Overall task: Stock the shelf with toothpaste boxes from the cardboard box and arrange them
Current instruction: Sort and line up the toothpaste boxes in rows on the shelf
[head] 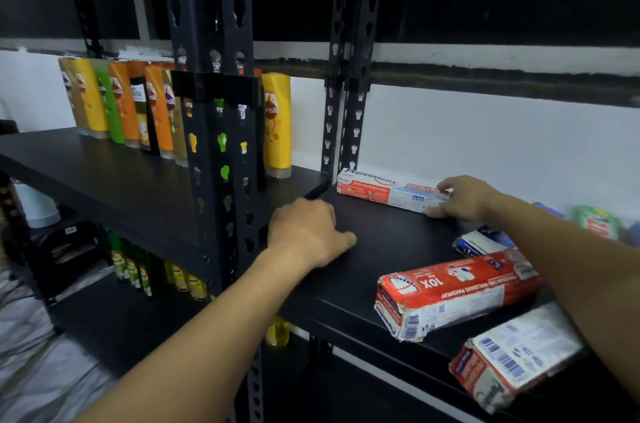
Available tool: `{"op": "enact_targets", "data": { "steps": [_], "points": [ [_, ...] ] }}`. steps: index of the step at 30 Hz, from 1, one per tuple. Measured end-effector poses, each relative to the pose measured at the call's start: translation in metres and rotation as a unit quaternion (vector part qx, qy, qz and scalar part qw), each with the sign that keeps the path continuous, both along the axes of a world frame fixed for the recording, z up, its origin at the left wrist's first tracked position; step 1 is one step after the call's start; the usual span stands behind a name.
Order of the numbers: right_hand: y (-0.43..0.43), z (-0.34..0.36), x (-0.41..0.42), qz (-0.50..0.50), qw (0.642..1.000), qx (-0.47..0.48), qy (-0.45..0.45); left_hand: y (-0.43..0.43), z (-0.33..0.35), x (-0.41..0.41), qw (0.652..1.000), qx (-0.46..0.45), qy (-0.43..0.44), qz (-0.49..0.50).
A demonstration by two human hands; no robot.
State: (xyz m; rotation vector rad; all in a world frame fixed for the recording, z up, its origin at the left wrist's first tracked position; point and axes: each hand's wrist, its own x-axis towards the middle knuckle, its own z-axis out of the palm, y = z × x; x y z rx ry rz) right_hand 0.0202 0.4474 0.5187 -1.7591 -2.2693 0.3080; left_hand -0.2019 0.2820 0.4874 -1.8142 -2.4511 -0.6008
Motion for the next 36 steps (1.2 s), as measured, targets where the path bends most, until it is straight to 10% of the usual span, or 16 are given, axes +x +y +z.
{"op": "enact_targets", "data": {
  "steps": [9,36],
  "points": [
    [0.010,-0.019,0.013,-0.071,0.988,0.037,0.133,0.119,-0.016,-0.014,0.938,0.211,-0.265,0.068],
    [0.010,-0.023,0.008,-0.082,0.990,0.117,0.016,0.145,-0.022,-0.026,0.949,0.189,-0.244,0.059]
  ]
}}
